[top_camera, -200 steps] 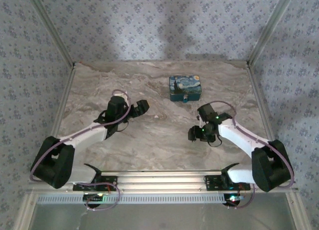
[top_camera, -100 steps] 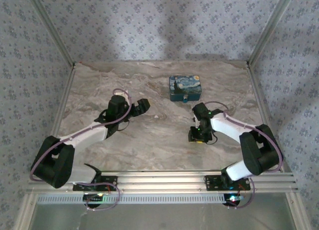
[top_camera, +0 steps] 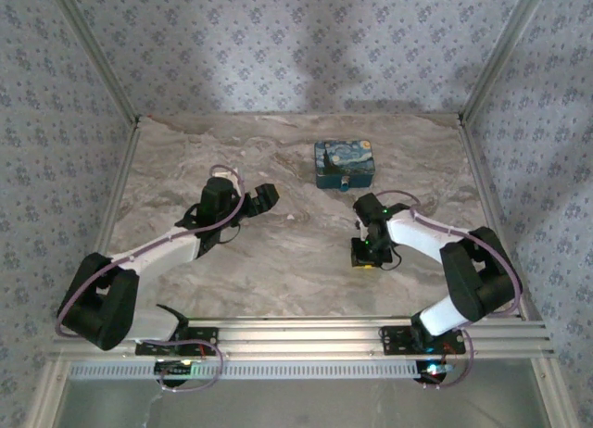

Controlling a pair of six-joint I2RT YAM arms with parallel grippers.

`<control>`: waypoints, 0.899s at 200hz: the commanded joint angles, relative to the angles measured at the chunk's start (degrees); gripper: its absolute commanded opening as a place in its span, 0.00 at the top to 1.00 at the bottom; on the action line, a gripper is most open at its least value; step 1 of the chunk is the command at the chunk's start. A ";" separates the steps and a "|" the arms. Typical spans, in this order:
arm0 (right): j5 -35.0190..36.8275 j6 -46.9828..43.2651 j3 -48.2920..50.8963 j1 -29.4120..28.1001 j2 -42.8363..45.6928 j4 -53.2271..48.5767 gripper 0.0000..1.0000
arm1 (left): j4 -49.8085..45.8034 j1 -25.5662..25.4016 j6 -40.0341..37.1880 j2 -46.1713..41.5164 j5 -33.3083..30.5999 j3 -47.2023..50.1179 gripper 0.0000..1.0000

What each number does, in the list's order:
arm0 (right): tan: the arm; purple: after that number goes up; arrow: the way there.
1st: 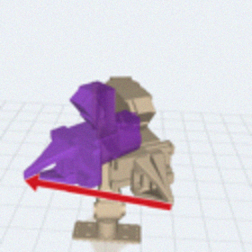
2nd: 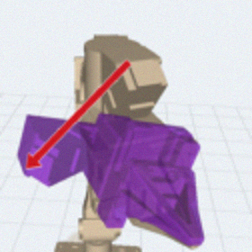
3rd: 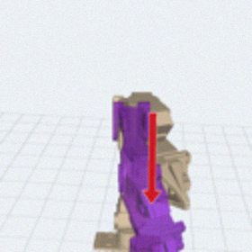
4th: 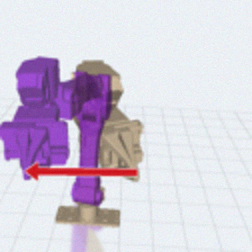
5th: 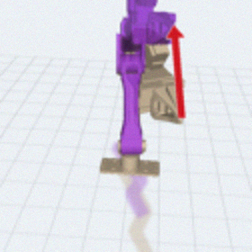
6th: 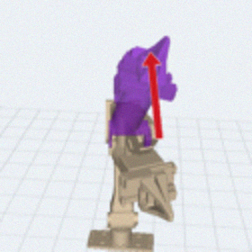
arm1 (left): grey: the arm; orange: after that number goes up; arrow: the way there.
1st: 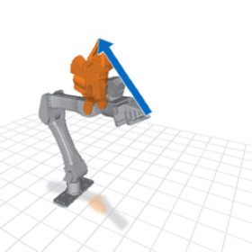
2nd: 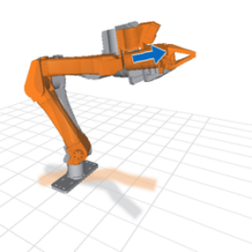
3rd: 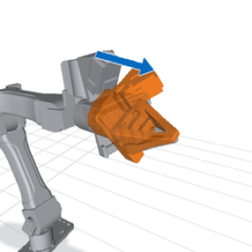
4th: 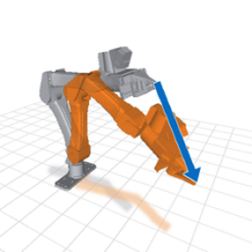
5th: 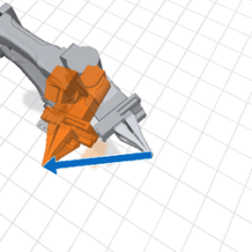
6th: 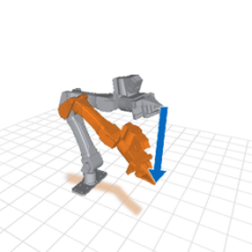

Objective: Unlock a padlock with a key

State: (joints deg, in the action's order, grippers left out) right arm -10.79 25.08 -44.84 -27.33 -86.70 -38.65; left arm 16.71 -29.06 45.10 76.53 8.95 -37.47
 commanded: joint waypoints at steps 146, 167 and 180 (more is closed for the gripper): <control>-1.41 7.97 3.70 -1.17 11.85 15.96 1.00 | 2.43 -0.40 -0.05 -1.64 4.60 -3.27 0.03; -1.20 12.57 5.08 -1.14 16.18 23.23 1.00 | 3.92 -1.23 1.06 -2.08 7.06 -4.59 0.06; -0.39 16.33 6.26 -1.14 18.40 29.74 1.00 | 4.22 -2.56 1.00 -2.06 7.86 -5.82 0.08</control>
State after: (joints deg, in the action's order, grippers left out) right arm -11.40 33.34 -40.66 -28.08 -72.29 -21.76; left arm 17.45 -29.67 45.74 76.29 12.97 -39.86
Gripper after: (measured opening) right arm 0.061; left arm 0.937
